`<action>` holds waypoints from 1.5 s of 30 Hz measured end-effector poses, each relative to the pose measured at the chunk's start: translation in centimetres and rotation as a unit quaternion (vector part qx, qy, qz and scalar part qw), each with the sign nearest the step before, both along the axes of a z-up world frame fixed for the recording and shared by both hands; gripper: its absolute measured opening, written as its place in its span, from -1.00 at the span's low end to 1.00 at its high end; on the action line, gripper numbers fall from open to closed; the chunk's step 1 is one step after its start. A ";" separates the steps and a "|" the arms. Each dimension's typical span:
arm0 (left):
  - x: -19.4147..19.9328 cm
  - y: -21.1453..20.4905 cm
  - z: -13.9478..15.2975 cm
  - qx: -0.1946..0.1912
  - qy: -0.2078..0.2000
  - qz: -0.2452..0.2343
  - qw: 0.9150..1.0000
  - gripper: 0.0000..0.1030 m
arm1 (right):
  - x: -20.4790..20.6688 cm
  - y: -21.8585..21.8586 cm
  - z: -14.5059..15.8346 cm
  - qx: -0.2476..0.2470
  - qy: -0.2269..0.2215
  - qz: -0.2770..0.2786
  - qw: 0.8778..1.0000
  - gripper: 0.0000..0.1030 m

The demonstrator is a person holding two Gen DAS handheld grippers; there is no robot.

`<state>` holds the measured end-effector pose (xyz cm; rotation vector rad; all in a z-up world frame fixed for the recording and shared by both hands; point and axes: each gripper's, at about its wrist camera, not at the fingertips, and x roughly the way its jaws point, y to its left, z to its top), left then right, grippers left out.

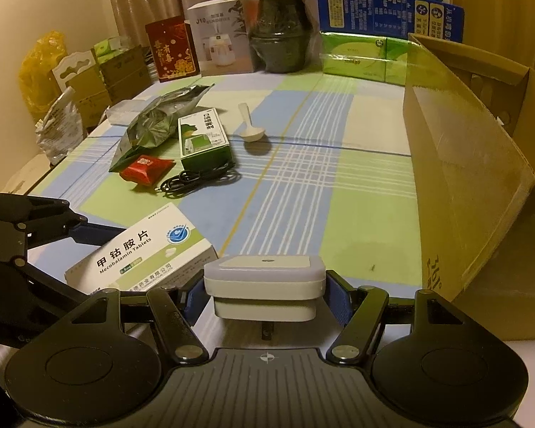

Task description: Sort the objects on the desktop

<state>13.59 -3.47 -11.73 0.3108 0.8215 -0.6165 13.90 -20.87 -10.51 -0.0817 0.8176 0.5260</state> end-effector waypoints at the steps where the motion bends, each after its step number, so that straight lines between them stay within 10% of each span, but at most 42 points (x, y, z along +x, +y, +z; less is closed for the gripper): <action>1: 0.0 0.0 0.0 0.001 0.000 -0.001 1.000 0.31 | -0.1 0.0 0.0 -0.001 0.000 -0.001 1.000 0.26; 13: -0.3 -0.4 1.2 -0.037 0.007 -0.010 0.999 0.29 | -0.6 -1.0 1.7 0.004 -0.013 -0.026 1.000 0.25; 31: -5.9 -5.1 11.4 -0.099 -0.021 0.077 0.992 0.29 | -6.0 -6.7 10.6 0.005 -0.063 -0.066 0.996 0.25; 45: -7.7 -10.9 13.6 -0.083 -0.038 0.044 0.995 0.29 | -6.5 -14.4 14.0 0.010 -0.100 -0.143 0.985 0.25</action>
